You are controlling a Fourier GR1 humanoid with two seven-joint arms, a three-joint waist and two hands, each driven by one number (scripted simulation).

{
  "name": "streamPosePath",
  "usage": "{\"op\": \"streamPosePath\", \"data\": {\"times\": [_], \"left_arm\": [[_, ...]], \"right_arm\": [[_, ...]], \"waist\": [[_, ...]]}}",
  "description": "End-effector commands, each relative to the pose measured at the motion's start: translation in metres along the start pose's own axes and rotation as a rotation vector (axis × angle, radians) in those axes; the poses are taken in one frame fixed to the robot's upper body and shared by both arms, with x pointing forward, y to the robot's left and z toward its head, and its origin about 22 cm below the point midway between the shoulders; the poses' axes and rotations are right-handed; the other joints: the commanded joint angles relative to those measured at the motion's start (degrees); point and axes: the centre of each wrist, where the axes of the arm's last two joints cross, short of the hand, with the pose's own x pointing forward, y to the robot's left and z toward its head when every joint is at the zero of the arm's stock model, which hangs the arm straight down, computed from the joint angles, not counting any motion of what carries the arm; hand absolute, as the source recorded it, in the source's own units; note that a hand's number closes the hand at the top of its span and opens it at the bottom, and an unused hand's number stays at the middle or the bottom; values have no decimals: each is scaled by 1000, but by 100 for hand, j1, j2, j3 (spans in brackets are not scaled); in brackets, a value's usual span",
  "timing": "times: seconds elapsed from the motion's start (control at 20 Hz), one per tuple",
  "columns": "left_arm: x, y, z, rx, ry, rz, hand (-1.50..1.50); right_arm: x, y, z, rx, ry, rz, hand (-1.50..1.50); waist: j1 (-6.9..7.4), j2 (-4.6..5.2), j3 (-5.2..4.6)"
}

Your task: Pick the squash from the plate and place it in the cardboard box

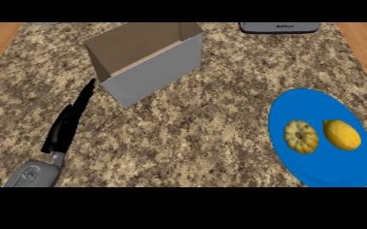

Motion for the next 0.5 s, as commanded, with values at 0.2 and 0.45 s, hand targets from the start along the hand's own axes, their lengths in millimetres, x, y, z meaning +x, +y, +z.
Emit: {"op": "streamPosePath", "data": {"times": [0.2, 0.45], "left_arm": [[3, 2, -6, -5, -6, 8, 0], [18, 15, -12, -8, -19, -14, 0]], "right_arm": [[51, 7, -23, 47, 168, 154, -150], [63, 31, -46, 115, 213, 155, -150]], "waist": [[94, 8, 9], [110, 0, 13]]}}
